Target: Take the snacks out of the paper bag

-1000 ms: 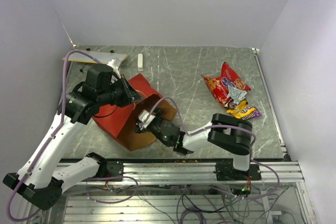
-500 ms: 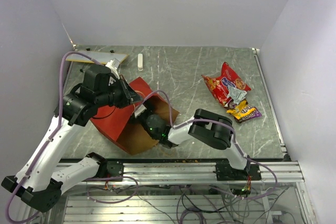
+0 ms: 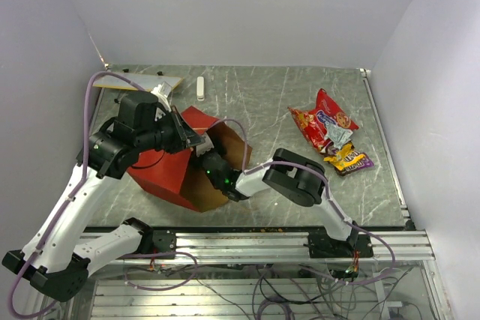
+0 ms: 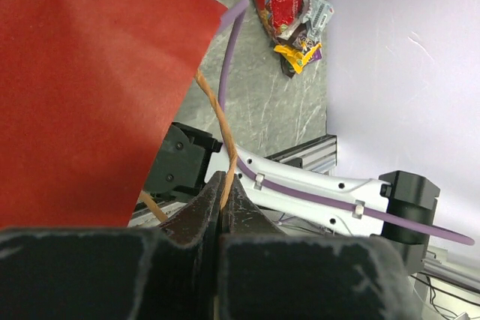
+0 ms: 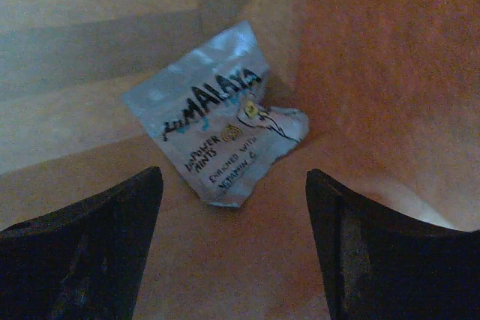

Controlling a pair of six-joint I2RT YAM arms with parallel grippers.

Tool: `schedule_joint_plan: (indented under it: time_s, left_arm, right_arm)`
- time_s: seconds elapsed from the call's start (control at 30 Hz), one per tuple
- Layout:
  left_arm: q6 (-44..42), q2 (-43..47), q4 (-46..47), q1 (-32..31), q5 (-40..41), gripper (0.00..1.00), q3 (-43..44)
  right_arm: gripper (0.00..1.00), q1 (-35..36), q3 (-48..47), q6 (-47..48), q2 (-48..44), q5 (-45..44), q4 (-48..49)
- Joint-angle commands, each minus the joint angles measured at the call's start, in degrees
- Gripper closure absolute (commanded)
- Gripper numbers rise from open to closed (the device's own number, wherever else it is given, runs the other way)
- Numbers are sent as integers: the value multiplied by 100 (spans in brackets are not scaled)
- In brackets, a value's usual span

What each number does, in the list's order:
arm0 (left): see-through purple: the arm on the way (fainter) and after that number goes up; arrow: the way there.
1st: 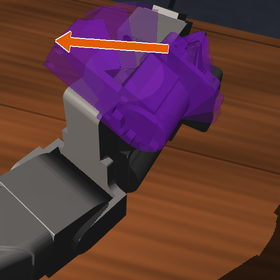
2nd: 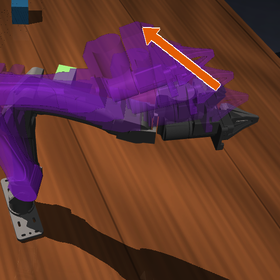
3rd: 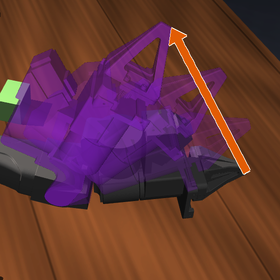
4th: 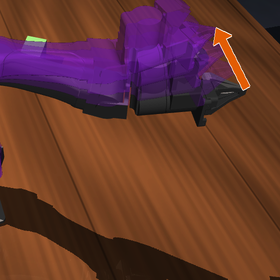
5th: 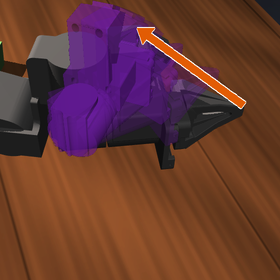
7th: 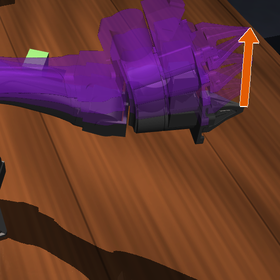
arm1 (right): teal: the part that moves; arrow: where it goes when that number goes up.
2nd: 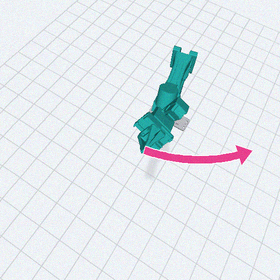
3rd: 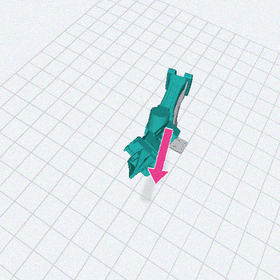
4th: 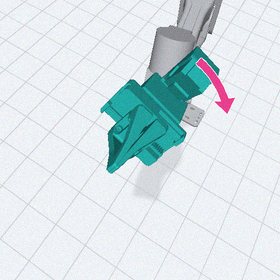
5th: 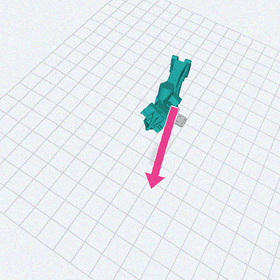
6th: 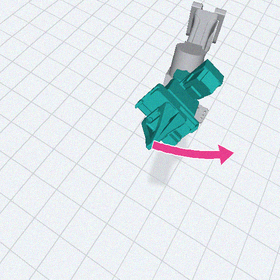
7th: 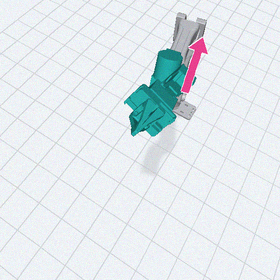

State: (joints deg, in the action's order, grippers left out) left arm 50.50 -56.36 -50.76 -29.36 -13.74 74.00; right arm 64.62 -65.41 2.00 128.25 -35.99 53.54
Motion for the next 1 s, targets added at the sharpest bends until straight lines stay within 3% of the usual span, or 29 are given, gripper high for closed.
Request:
schedule_joint_plan:
  time_s: [0.0,0.23,0.4,0.77,0.87,0.97]
  left_arm:
    - [-84,67,-90,-25,-43,93,288]
    - [-24,88,-83,-23,-16,93,271]
    - [10,109,-135,-25,5,93,230]
    - [331,415,66,-25,101,93,-388]
    - [288,488,27,-21,258,93,-497]
    - [139,532,-200,-25,536,93,-496]
  right_arm:
    - [24,-138,-307,-448,183,140,-456]
    - [28,-228,-832,-745,466,274,-1126]
    - [39,-266,-922,-640,581,565,-1072]
    - [83,-266,-987,65,571,1174,-628]
    - [100,-266,-820,200,445,1397,-577]
    - [100,-264,-459,187,163,1560,-427]
